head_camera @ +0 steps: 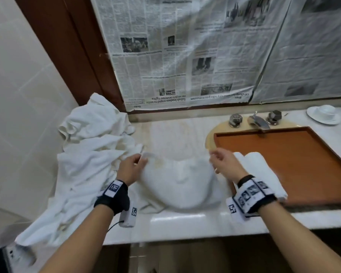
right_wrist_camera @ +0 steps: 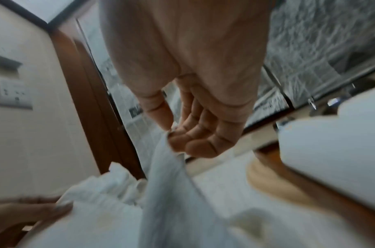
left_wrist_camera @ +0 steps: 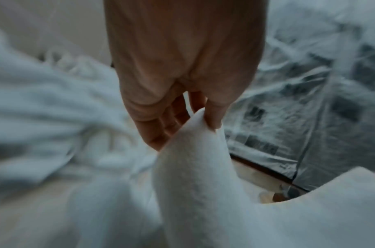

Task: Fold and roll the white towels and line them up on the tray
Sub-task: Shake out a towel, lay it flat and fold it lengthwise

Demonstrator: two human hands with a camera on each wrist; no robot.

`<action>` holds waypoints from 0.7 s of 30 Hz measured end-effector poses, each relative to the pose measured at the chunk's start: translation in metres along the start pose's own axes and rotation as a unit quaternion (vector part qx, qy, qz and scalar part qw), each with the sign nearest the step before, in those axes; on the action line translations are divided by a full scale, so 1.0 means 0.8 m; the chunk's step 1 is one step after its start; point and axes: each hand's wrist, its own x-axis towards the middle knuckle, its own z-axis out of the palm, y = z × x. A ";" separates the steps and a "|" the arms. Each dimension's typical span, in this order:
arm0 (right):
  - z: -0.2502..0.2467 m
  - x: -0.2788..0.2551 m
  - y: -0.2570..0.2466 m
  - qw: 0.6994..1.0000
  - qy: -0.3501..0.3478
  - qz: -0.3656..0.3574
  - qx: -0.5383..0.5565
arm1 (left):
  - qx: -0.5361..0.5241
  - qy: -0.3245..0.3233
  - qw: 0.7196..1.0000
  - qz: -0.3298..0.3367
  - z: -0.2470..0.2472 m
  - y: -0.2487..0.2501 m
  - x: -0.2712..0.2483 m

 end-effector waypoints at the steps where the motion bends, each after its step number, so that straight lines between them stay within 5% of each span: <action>1: 0.016 0.005 0.015 1.000 -0.018 0.020 -0.014 | 0.003 -0.013 1.000 -0.028 0.015 -0.016 -0.002; 5: 0.065 0.016 0.056 0.988 -0.066 0.062 -0.126 | 0.080 -0.036 0.990 -0.109 0.050 -0.044 -0.002; 10: 0.097 0.020 0.066 0.976 -0.076 0.143 -0.147 | 0.124 -0.075 0.986 -0.084 0.051 -0.067 0.014; 16: 0.120 0.032 0.069 0.966 -0.087 0.107 -0.218 | 0.226 -0.136 0.964 -0.038 0.055 -0.087 -0.018; 21: 0.133 0.007 0.084 0.948 -0.112 0.032 -0.298 | 0.161 -0.159 0.973 -0.051 0.040 -0.103 -0.055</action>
